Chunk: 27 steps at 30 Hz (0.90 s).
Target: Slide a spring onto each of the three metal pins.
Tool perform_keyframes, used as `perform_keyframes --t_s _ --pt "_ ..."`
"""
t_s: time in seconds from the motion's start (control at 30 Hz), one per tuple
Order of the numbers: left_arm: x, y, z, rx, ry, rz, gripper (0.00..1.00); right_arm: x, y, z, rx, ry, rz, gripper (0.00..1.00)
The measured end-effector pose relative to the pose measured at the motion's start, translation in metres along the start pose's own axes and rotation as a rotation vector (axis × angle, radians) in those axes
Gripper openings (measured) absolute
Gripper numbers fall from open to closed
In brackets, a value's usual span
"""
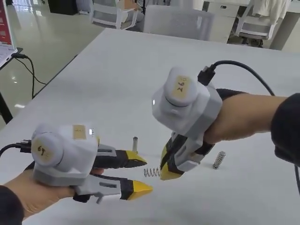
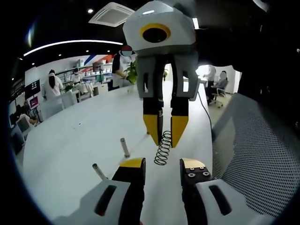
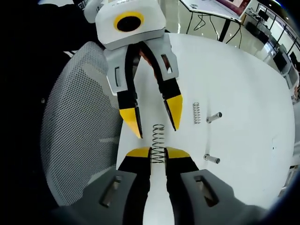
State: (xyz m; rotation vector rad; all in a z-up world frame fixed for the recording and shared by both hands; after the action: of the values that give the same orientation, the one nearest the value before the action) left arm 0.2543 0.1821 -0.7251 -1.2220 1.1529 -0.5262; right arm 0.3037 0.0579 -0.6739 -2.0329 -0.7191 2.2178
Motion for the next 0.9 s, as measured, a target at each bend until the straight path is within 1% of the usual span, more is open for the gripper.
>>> perform_keyframes --t_s 0.2,0.37,0.47,0.73,0.9 --pt "0.0018 -0.0017 -0.0029 0.023 0.019 -0.007 0.2 0.0014 -0.0009 0.0028 -0.007 -0.01 0.02 0.13" --pt "0.0028 -0.0016 -0.0043 0.04 0.028 -0.004 0.15 0.0016 -0.0038 0.0046 -0.013 -0.019 0.022 0.13" --pt "0.0033 -0.0016 -0.0045 0.05 0.031 -0.004 0.11 0.002 -0.0042 0.0048 -0.013 -0.023 0.026 0.13" --pt "0.0045 -0.0015 -0.0044 0.068 0.033 0.003 0.09 0.0025 -0.0035 0.0055 -0.012 -0.031 0.029 0.13" --pt "0.0051 -0.0017 -0.0043 0.087 0.036 -0.001 0.08 0.0019 -0.003 0.0053 -0.012 -0.029 0.027 0.13"
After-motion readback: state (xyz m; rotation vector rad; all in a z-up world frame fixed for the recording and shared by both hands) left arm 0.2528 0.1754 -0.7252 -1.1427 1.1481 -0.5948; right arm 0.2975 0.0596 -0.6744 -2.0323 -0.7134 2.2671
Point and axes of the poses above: the centre of the closed fingertips' face, and the gripper's own axes: x roughly forward along the fingers, z roughly to its left, y roughly out of its underside, the point moved 10 cm from there along -x, roughly backward along the fingers, and after that the axes turned 5 degrees about -x, right-handed, at the moved point
